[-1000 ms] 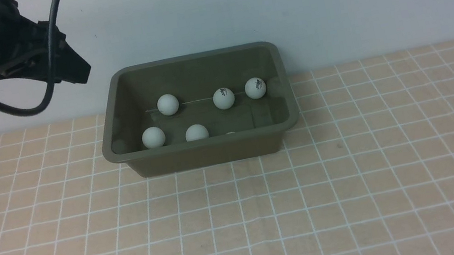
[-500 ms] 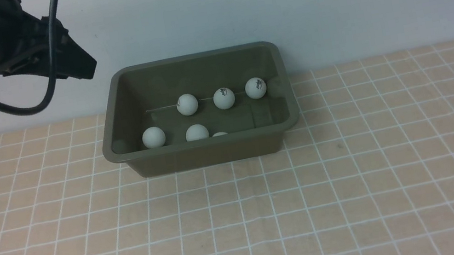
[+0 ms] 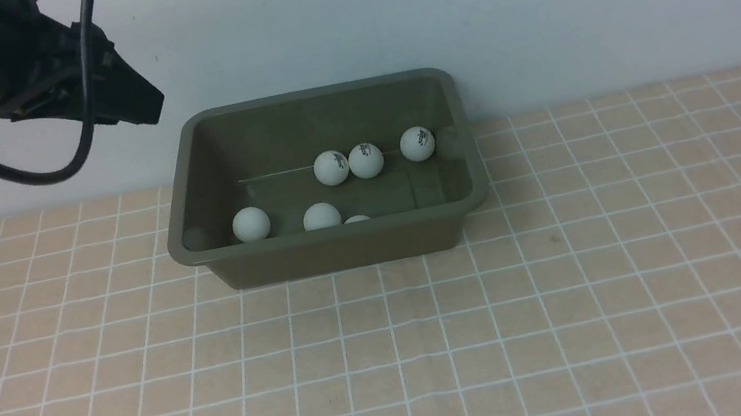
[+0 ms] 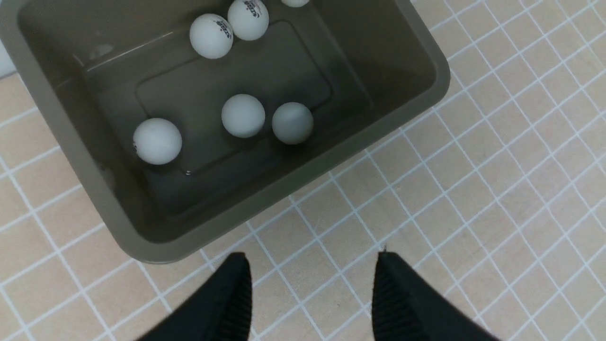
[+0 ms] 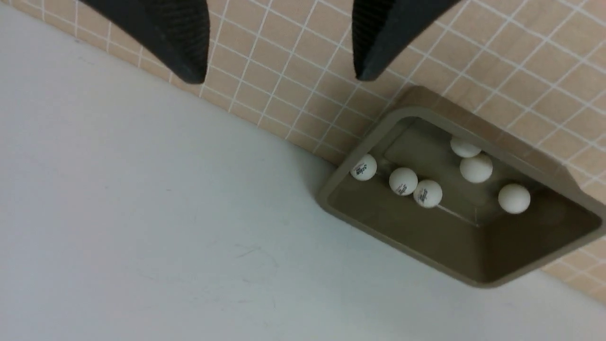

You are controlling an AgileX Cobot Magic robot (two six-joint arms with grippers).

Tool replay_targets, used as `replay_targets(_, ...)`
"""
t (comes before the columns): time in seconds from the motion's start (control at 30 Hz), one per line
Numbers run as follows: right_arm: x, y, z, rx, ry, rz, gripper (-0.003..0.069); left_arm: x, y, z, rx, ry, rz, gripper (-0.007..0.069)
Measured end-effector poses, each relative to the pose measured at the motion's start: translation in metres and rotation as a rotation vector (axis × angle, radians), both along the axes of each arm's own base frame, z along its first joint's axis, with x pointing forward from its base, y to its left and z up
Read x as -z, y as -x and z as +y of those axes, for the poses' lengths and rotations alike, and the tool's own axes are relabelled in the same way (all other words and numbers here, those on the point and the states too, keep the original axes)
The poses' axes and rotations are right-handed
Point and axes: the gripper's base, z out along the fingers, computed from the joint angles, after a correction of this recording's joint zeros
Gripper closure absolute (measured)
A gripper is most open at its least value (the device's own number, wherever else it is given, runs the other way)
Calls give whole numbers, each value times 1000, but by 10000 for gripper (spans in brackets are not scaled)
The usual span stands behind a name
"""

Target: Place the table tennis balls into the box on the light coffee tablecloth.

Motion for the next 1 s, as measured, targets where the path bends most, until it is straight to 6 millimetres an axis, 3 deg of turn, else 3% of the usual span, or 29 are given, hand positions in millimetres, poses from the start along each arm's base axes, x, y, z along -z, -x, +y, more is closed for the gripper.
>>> replay_targets(0.3,64,24,-18,125,-63,9,333,-4,1,-6,40,63,-21,337)
replay_targets(0.7,134,24,-11,60,-95,27,367,-4,1,-6,72,49,-45,337)
replay_targets(1.0,138,22,-6,19,-151,-45,368,-4,1,-6,72,50,-45,337)
